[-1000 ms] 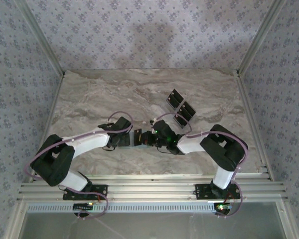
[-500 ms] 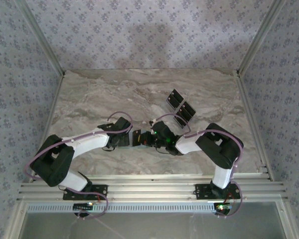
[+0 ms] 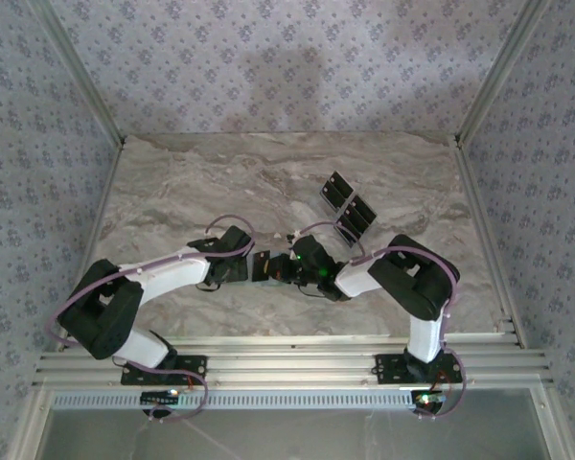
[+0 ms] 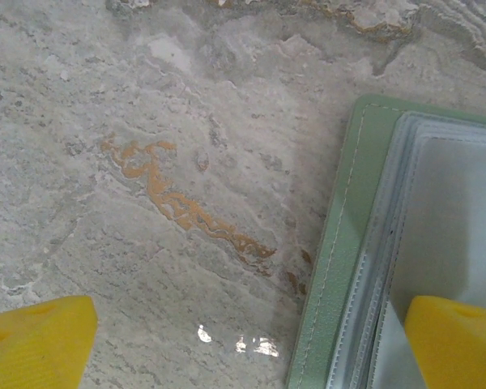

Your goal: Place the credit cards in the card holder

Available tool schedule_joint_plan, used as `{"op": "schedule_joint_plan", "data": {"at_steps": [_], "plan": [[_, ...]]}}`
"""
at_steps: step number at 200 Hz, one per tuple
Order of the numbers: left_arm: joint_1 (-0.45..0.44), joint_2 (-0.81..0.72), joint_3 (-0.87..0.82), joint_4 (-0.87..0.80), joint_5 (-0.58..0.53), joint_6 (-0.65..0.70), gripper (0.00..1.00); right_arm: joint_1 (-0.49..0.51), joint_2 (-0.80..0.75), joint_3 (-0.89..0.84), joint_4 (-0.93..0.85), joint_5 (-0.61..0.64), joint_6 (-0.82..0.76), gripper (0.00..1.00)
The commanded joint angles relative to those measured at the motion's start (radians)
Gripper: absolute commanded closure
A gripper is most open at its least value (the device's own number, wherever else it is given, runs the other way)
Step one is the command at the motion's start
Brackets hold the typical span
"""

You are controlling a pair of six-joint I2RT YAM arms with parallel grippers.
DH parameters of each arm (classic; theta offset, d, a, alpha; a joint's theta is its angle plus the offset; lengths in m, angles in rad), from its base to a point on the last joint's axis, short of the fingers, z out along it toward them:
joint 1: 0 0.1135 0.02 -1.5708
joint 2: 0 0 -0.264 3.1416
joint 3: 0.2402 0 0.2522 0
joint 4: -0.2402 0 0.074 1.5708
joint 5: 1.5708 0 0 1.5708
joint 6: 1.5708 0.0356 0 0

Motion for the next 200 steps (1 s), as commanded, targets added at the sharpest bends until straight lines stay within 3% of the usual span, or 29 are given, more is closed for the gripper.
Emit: {"op": "schedule_joint_plan", "data": {"at_steps": [1, 141, 200], "plan": [[-0.005, -0.003, -0.028, -0.052, 0.009, -0.003, 0.01, 0.000, 0.033, -0.013, 0.001, -0.009, 0.018, 1.00], [-0.001, 0.005, -0.017, -0.146, -0.074, -0.074, 0.01, -0.038, 0.003, -0.061, 0.010, 0.000, 0.025, 1.00], [0.001, 0.016, -0.021, -0.142, -0.060, -0.076, 0.01, -0.052, 0.003, -0.061, 0.005, -0.013, 0.024, 1.00]]}}
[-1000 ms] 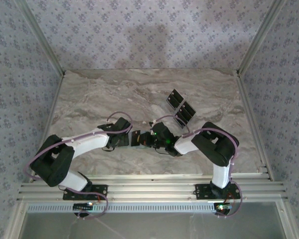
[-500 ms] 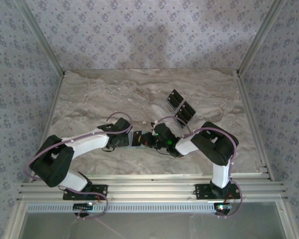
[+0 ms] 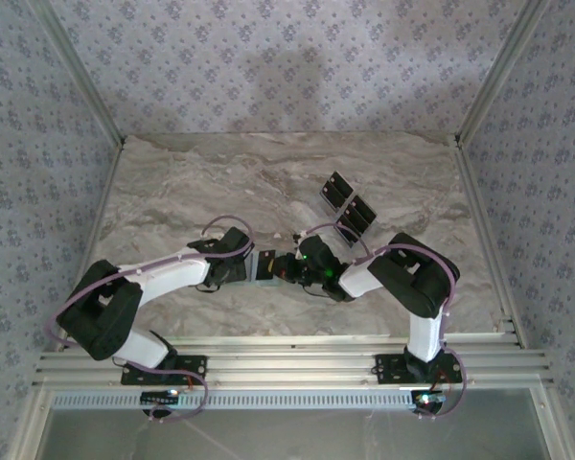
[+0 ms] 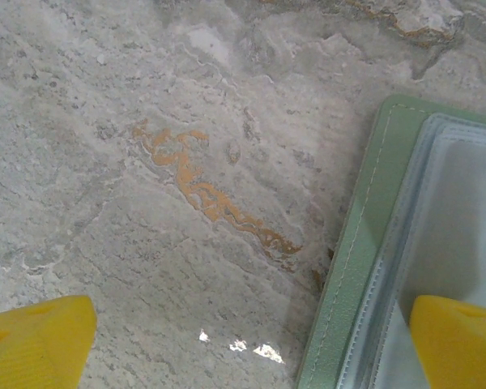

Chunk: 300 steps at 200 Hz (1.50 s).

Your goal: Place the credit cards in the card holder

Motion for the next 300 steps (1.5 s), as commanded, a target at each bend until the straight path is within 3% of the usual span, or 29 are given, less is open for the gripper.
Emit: {"op": "schedule_joint_plan", "data": {"at_steps": [1, 94, 300], "plan": [[0.001, 0.023, -0.016, -0.113, -0.027, -0.002, 0.00, -0.012, -0.004, -0.017, -0.052, 0.007, 0.001, 1.00], [0.001, 0.033, -0.019, -0.104, -0.016, -0.003, 0.01, -0.016, -0.036, 0.029, 0.016, -0.097, -0.028, 1.00], [0.000, 0.038, -0.022, -0.100, -0.013, 0.001, 0.01, -0.009, 0.106, -0.005, 0.223, -0.088, 0.107, 1.00]]}}
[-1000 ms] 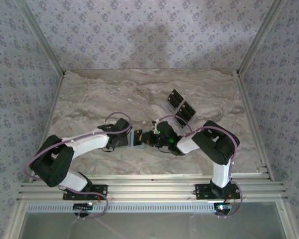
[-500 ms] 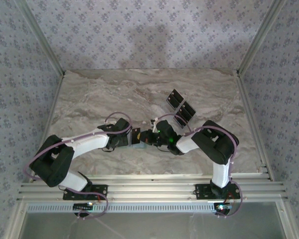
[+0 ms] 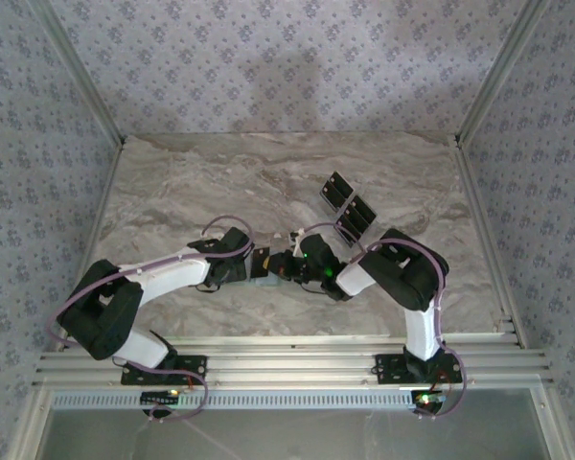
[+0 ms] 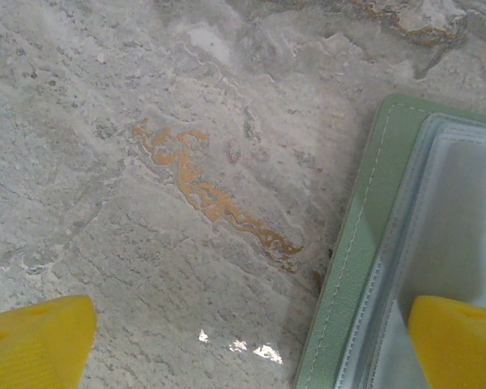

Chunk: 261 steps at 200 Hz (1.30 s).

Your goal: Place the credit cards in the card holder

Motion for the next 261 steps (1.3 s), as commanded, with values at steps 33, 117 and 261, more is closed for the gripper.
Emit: {"op": "schedule_joint_plan", "data": {"at_steps": [33, 117, 261], "plan": [[0.001, 0.032, -0.024, -0.103, -0.014, 0.003, 0.01, 0.011, 0.035, -0.026, 0.073, 0.003, 0.042, 1.00], [0.000, 0.030, -0.025, -0.102, -0.016, 0.002, 0.01, 0.022, 0.051, -0.039, 0.080, -0.001, 0.046, 1.00], [0.001, 0.033, -0.025, -0.102, -0.014, 0.001, 0.01, 0.023, 0.102, 0.008, 0.072, -0.030, 0.064, 1.00]]}}
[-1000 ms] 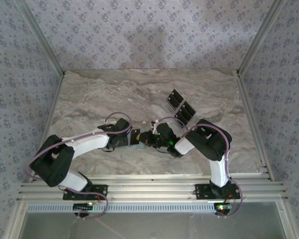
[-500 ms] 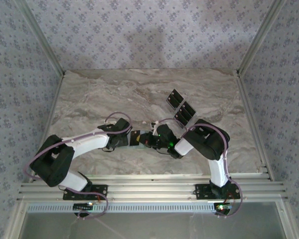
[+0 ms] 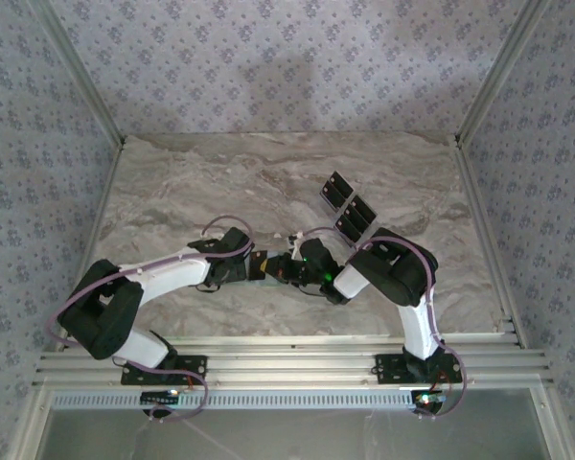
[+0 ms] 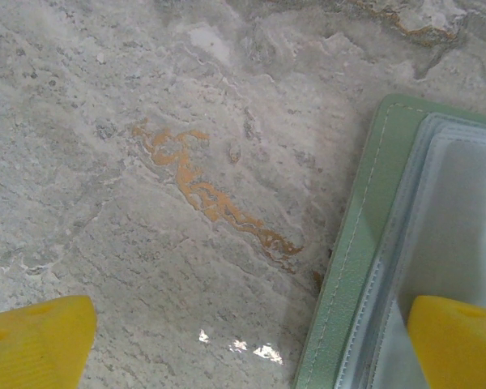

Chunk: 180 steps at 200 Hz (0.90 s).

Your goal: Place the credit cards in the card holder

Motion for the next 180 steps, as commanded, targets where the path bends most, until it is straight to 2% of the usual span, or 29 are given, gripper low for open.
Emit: {"op": "schedule_joint_plan", "data": {"at_steps": [1, 180], "plan": [[0.001, 0.033, -0.026, -0.102, -0.013, 0.001, 0.01, 0.008, 0.034, 0.011, -0.040, -0.005, 0.012, 1.00], [0.001, 0.033, -0.024, -0.102, -0.016, 0.002, 0.01, 0.016, 0.034, -0.031, -0.043, 0.006, 0.095, 1.00]]}}
